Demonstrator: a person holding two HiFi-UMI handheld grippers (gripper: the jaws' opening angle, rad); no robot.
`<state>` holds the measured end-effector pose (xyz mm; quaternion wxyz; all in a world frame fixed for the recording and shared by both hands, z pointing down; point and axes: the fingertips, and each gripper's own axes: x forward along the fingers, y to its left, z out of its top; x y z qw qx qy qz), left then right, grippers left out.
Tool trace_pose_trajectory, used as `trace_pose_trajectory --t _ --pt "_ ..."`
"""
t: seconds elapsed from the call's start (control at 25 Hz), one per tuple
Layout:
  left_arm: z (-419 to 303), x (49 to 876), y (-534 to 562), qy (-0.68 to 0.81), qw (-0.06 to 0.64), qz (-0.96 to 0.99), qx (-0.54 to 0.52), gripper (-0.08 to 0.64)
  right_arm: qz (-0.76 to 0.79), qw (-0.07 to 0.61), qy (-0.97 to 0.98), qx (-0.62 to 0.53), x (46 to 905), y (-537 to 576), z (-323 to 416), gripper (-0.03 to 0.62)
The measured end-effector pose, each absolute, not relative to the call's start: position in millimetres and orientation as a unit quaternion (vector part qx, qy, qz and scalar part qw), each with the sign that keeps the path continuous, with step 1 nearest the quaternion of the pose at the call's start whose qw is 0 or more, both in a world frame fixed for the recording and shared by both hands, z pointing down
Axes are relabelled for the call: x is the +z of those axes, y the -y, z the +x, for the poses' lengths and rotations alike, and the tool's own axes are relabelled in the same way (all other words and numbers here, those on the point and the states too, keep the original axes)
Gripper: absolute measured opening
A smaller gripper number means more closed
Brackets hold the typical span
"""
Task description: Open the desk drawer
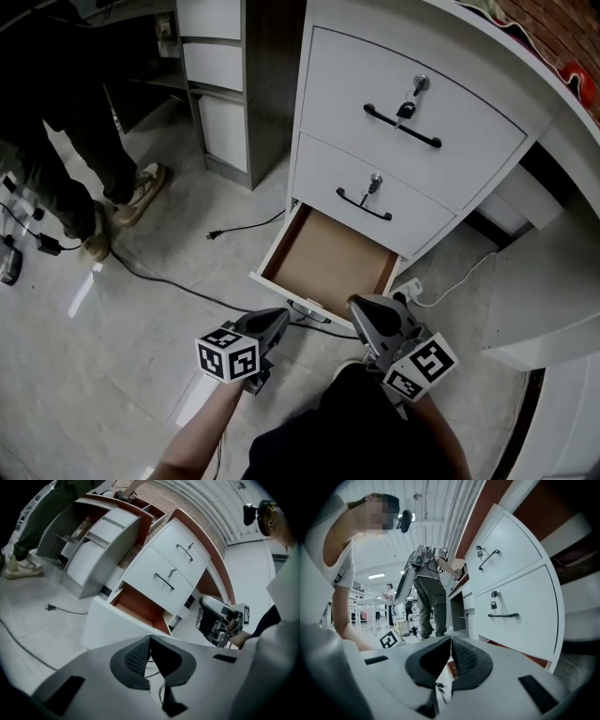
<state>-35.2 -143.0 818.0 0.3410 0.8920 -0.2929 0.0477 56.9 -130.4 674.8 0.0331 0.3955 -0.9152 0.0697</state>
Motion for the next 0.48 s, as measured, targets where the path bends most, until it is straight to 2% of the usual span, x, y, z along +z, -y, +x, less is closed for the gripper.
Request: trace_pose_trajectory --t 0.08,0.48 --pt "-34 797 148 0.291 0.325 0.899 0.035 0.011 0.402 0.043 0.913 0.06 665 140 49 0.018" --pt "-18 706 173 0.299 0.259 0.919 0.008 0.012 0.43 -0.008 0.898 0.096 618 163 36 0.018"
